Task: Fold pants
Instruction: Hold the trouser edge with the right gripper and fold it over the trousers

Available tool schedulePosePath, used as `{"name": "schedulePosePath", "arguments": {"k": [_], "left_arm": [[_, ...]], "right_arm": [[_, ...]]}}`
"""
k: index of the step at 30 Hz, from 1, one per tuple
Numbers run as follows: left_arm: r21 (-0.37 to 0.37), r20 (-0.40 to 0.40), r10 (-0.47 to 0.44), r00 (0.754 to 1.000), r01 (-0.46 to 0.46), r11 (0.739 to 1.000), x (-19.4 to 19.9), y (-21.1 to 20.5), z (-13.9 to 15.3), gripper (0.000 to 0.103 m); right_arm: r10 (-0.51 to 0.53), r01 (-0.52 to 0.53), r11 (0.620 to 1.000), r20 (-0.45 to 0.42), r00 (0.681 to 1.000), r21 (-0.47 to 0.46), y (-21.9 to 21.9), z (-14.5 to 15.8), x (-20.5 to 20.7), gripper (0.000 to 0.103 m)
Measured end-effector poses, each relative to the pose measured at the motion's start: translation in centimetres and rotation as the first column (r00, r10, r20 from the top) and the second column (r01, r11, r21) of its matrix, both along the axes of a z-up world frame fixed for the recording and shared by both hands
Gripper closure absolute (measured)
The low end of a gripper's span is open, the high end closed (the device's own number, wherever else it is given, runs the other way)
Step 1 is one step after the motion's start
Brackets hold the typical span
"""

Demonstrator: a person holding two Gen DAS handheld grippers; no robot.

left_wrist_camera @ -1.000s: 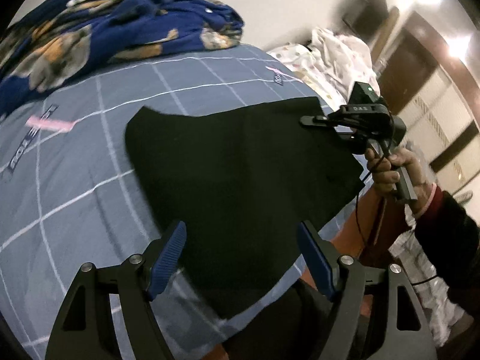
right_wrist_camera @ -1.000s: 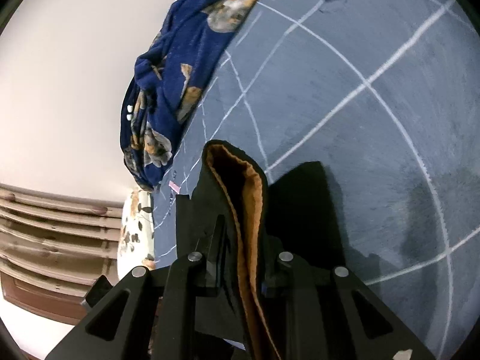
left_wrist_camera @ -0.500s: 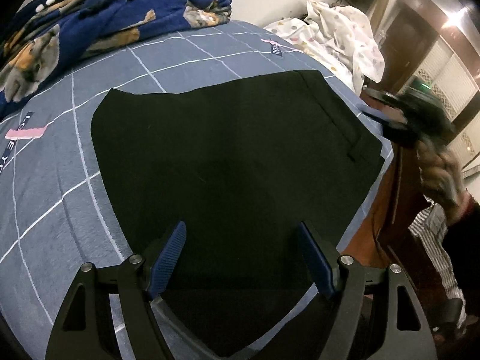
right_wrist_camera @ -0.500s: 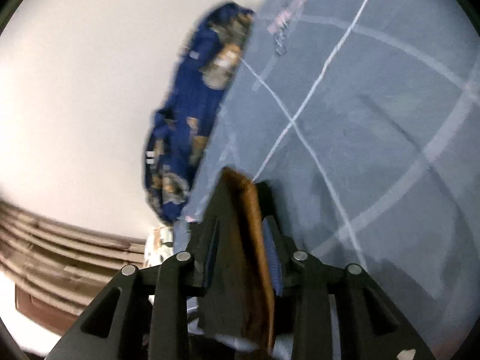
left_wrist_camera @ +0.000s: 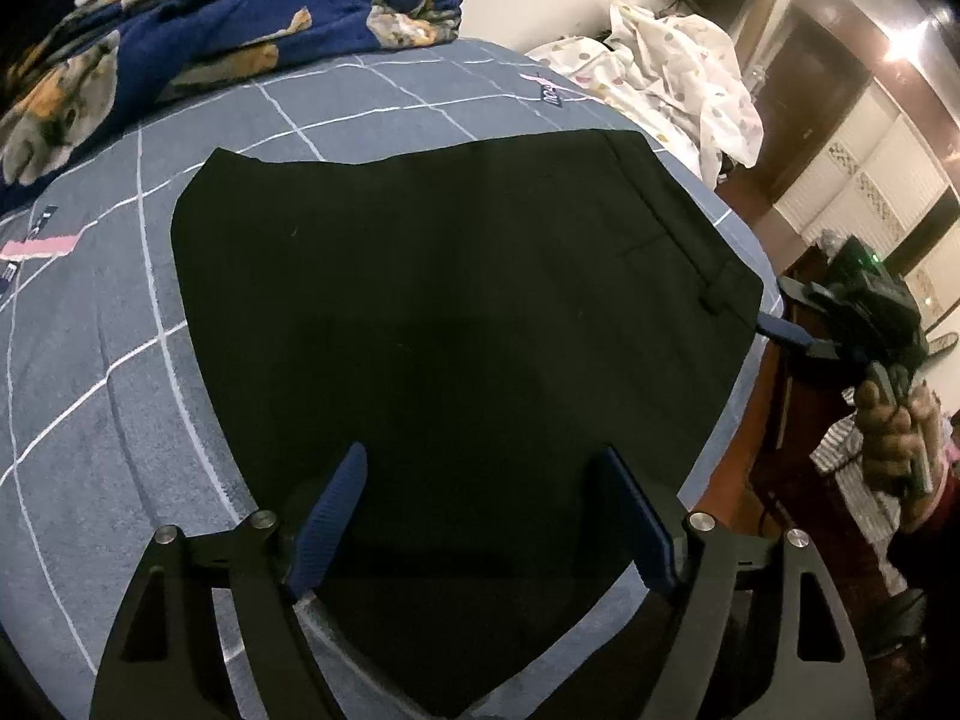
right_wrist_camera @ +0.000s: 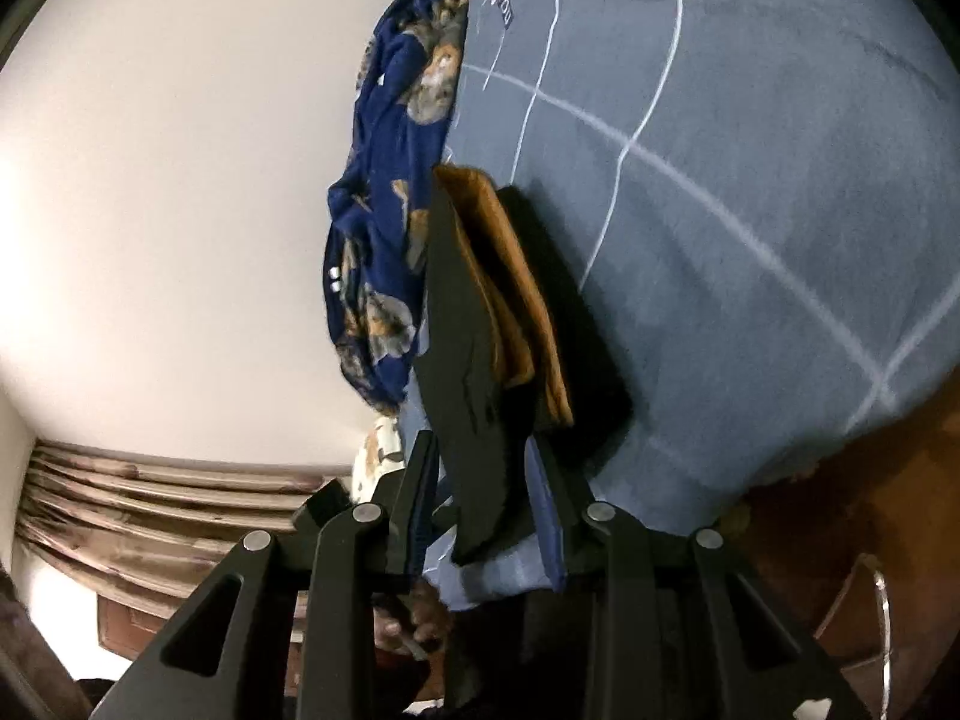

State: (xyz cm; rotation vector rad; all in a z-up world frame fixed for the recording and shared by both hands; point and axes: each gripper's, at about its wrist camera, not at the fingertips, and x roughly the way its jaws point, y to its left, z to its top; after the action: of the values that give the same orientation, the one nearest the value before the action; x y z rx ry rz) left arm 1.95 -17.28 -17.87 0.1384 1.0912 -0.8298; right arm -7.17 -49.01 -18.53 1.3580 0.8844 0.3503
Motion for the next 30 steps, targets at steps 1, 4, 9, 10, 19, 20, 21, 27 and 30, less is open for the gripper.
{"name": "schedulePosePath", "arguments": {"k": [1,4,9,10,19,20,21,27,30], "left_arm": [[0.005,0.010,-0.002,1.000,0.002,1.000,-0.1,0.0,0.0,0.023],[0.014,0.033,-0.007,0.999,0.007,1.000,-0.5,-0.1,-0.1,0.023],[0.025,0.046,-0.006,0.999,0.005,1.000,-0.6,0.0,-0.1,0.022],[0.030,0.044,-0.003,0.999,0.001,1.000,-0.6,0.0,0.0,0.022],[0.033,0.036,-0.006,0.999,0.005,0.999,-1.0,0.1,1.9,0.022],[0.054,0.040,-0.015,0.999,0.013,0.998,-1.1,-0.2,1.5,0.022],[0.080,0.049,-0.021,0.999,0.017,0.997,-1.2,-0.6,1.1,0.022],[0.091,0.071,-0.034,0.997,0.028,0.995,-1.6,-0.9,0.4,0.020],[0.082,0.054,-0.023,0.998,0.018,0.996,-1.3,-0.8,0.2,0.018]], "right_arm": [[-0.009,0.009,1.000,-0.006,1.000,0.008,-0.2,-0.3,0.2,0.073],[-0.004,0.004,1.000,0.004,1.000,0.001,-0.2,-0.4,1.2,0.076],[-0.016,0.016,0.999,0.001,1.000,-0.050,-0.4,-0.2,2.7,0.079],[-0.018,0.017,0.998,-0.009,1.000,-0.064,-0.3,-0.1,2.8,0.088],[-0.029,0.029,0.999,0.012,1.000,-0.025,0.8,1.7,-0.4,0.089],[-0.040,0.040,0.999,-0.026,0.999,-0.017,0.6,0.3,-0.9,0.089],[-0.053,0.053,0.999,-0.050,0.997,0.008,0.4,-0.8,-1.1,0.090],[-0.050,0.050,0.999,-0.020,0.999,-0.013,0.0,-1.3,-0.9,0.090],[-0.023,0.021,0.997,-0.023,0.999,-0.079,0.1,-0.3,-0.5,0.087]]}}
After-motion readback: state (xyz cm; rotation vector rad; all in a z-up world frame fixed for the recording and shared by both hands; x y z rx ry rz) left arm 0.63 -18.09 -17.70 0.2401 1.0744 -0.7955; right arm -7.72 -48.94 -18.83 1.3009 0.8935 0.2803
